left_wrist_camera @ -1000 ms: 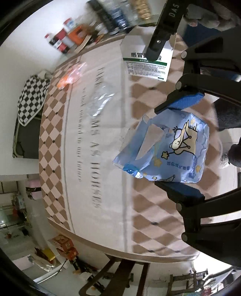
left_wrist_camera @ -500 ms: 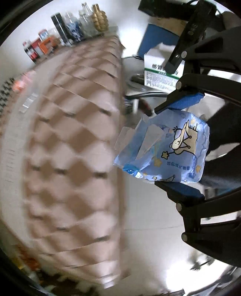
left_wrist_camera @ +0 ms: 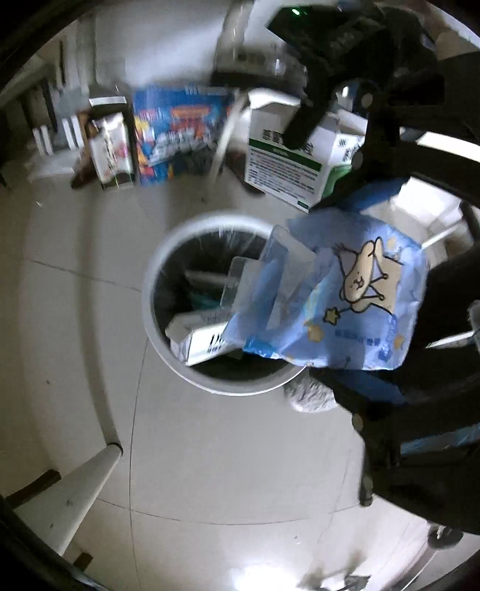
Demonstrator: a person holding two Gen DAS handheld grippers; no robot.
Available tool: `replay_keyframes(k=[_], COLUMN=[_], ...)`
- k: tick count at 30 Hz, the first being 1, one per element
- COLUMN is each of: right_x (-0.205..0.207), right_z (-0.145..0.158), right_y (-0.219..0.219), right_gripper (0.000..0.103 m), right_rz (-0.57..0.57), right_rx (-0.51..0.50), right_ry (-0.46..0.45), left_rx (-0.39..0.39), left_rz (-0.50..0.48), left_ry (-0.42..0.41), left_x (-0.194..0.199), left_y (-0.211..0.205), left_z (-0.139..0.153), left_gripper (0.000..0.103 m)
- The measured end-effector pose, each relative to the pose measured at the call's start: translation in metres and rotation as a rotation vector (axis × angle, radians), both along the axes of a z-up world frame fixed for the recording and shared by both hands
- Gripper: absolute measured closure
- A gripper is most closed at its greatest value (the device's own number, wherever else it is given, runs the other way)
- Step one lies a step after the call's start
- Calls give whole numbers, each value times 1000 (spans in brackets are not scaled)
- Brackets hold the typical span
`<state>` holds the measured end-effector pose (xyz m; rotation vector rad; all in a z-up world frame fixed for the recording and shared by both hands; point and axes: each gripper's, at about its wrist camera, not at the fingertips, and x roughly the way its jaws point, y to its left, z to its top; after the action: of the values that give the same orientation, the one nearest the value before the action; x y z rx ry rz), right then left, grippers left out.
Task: Collect trash
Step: 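Carry the snack bag and white box over the bin and release both, then move both open tools from the bin back over the table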
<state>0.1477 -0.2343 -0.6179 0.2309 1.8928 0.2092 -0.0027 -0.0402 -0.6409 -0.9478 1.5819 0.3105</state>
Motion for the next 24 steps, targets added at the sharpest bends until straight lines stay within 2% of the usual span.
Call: replay_keyframes(k=[2,3,5,6,8,10,14,18,24], right_x=[1,-1,-4,-5,-8,-14,-23,-42,-55], right_z=[-36,-54,-80,-86,-93,-92,-77,-58,-41], right_y=[5,7,12,13,14,15,23,33,31], right_gripper=[9,8,4,0,0,0,0,0,0], right_rz=[0,-2,2,5,36,80,242,435,494], right_rx=[16,23,43,51,38,0,-115,-261,-314], right_ry=[28,47,72,73,54,27,-69,-181,-214], left_rx=[17,24,30,38,78,133,258,304,346], left_rz=[-19,-25,-14,-12,-14,-28,-78,-118,-161], left_ry=[17,26,29,33,25,21,54,72,89], left_x=[0,0,-5,-8,-14,-17,-26,-31,-36], left_y=[-1,0,2,4,5,3,0,-2,-7], left_z=[-18,-24,-31,-31,-25,-19,-11,-3,18], left_gripper=[6,3,1,1,1,1,1,1,1])
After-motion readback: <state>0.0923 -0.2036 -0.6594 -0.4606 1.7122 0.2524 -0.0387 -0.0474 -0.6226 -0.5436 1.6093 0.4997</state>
